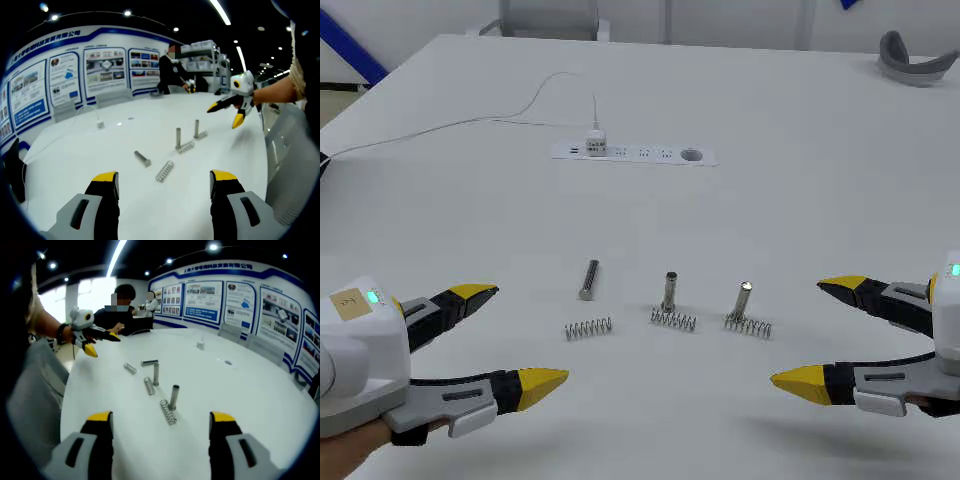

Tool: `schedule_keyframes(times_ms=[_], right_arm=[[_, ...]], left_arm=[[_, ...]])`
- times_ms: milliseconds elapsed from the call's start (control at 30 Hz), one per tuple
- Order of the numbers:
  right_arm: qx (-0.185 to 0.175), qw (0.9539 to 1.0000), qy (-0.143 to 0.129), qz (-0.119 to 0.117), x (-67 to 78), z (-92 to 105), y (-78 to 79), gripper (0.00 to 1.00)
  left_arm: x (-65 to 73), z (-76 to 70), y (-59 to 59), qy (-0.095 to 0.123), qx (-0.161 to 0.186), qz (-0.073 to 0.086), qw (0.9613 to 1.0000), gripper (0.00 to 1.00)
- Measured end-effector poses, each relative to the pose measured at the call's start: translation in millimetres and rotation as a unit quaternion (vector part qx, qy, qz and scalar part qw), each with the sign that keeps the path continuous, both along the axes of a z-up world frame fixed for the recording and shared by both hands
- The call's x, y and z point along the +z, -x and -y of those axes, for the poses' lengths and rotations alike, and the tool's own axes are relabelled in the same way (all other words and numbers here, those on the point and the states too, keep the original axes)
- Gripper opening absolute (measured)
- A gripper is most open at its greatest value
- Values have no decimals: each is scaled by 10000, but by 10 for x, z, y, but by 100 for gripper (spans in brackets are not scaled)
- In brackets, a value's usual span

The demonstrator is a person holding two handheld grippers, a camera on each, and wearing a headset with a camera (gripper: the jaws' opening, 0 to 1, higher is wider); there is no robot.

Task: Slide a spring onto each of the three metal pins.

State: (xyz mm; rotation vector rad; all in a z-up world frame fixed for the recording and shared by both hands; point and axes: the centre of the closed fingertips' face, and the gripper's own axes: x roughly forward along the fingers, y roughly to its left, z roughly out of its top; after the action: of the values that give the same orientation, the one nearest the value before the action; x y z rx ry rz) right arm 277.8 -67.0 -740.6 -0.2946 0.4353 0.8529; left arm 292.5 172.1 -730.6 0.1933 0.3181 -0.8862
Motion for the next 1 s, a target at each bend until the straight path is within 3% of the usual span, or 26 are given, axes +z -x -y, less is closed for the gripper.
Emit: schedule_keyframes(times_ms=[1000], right_arm=[[-85, 9999, -128, -52, -11, -17, 47, 78]], left_arm=[[-19, -39, -25, 4, 71, -110, 9999, 71]])
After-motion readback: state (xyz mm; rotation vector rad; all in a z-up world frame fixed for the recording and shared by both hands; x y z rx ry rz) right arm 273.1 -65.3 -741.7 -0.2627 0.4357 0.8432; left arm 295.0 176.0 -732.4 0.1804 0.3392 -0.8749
